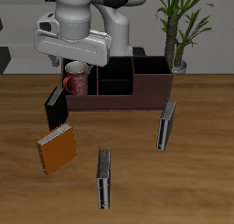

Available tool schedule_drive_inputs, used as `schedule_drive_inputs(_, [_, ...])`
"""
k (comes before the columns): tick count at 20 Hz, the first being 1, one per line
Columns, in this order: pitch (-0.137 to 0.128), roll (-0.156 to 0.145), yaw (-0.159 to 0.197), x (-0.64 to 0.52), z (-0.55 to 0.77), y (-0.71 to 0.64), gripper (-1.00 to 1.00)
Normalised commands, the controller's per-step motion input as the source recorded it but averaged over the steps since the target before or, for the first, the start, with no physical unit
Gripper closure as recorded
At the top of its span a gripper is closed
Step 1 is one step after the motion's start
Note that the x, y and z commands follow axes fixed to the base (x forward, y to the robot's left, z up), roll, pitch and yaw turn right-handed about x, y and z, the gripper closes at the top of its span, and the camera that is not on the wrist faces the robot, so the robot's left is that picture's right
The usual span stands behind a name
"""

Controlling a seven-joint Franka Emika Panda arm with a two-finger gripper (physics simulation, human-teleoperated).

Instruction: Place the red mug into the back desk caddy's left compartment and place the orange book into the back desk caddy's front compartment

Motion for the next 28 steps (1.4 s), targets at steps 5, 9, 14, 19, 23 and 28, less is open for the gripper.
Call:
schedule_drive_inputs(5, [-0.003, -0.032, -0.018, 0.33, -0.02, -0.33, -1.0])
schedule_drive_inputs(9, [-0.002, 0.028, -0.013, 0.36, -0.02, -0.25, -1.0])
schedule_drive_inputs(14, [-0.007, 0.002, -0.012, 0.22, -0.06, -0.15, -1.0])
schedule_drive_inputs(19, [0.013, -0.002, -0.047, 0.22, -0.2, -0.17, -1.0])
schedule_drive_inputs(23, [-0.047, -0.012, -0.026, 0.08, -0.19, -0.11, -1.0])
schedule_drive_inputs(28, [-0.04, 0.028, -0.032, -0.01, -0.17, 0.12, -1.0])
